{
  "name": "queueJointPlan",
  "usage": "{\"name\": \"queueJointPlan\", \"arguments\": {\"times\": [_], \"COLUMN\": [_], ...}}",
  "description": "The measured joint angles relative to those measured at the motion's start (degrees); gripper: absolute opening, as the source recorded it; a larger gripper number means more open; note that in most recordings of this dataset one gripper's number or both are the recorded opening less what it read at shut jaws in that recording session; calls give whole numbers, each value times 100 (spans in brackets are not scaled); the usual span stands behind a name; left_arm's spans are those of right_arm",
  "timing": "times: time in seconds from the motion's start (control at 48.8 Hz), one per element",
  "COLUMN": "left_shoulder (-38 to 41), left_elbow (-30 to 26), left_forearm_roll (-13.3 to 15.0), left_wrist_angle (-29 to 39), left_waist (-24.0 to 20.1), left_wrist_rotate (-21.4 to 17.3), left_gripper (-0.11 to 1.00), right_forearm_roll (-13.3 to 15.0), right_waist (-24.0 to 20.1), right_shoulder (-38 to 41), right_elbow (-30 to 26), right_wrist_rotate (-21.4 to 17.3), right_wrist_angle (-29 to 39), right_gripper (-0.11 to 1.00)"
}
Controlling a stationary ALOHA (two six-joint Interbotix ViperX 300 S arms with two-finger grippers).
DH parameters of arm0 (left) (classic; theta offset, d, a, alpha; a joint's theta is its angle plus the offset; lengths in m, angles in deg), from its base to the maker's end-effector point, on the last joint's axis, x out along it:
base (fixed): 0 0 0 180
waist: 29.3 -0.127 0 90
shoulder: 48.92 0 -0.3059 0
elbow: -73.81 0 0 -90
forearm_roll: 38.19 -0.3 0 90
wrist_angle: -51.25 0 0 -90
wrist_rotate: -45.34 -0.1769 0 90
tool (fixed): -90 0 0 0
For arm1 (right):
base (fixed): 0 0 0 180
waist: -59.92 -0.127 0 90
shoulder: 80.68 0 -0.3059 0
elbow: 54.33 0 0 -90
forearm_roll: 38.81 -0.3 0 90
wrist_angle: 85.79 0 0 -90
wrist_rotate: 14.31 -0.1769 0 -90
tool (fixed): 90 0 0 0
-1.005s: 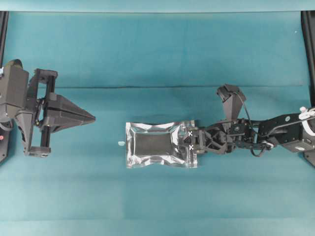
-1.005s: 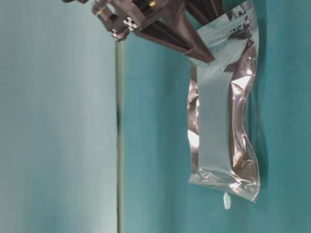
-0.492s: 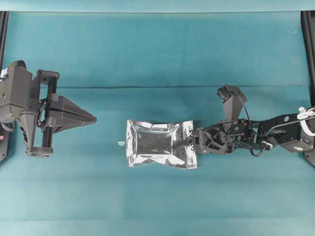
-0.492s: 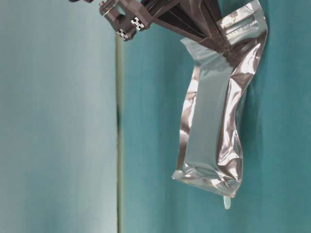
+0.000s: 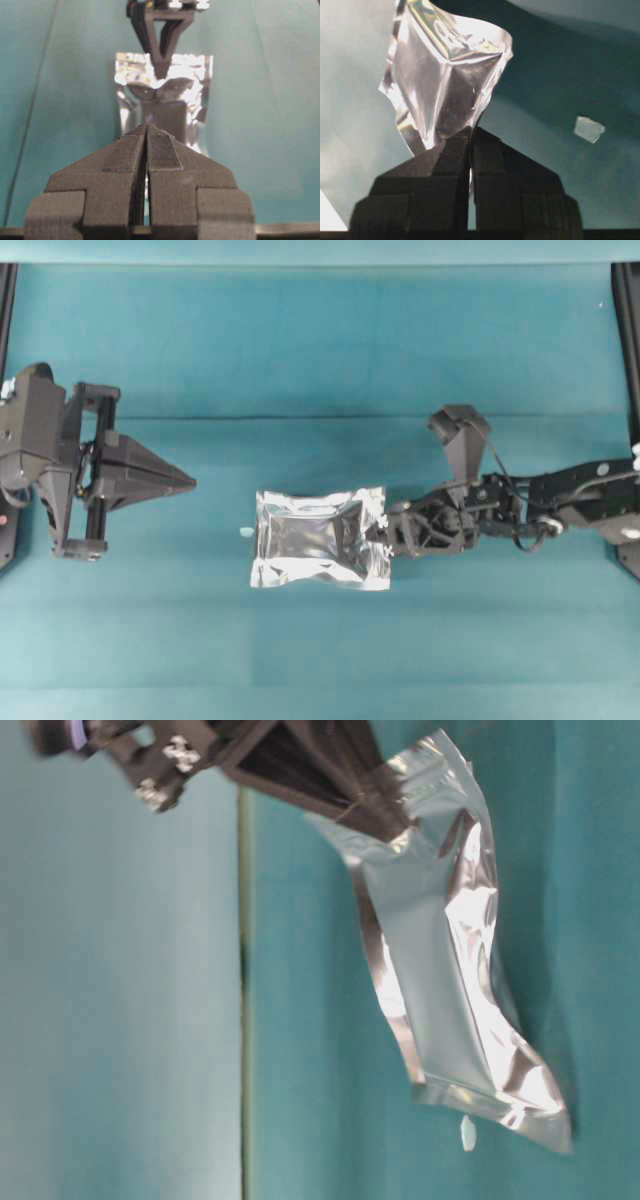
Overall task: Hand over the silver zip bag and make it stand upright.
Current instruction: 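Lift the silver bag with the right gripper and swing it upright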
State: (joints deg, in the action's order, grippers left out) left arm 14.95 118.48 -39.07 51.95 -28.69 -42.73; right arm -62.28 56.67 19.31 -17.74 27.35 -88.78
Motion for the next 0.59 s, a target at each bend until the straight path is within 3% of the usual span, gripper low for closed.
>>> {"name": "queueJointPlan", "arguments": {"times": [0.267,0.369,0.595], "left_shoulder": [0,0,0], "left_elbow": [0,0,0], "left_forearm_roll": [-9,0,-9], "left_wrist_angle": [0,0,0], "left_waist": [0,0,35], "left_wrist_rotate": [0,0,0], "left_gripper": [-6,-6,-6], "right_forearm_roll": [97,255,782], "right_waist": [352,527,677], "right_shoulder": [-88,-88,-88], "right_elbow": [-949,-1380,-1898], "right_wrist_rotate": [1143,1521,1758], "right_wrist_angle": [1749,2522,3832], "right_gripper": [3,3,3]}}
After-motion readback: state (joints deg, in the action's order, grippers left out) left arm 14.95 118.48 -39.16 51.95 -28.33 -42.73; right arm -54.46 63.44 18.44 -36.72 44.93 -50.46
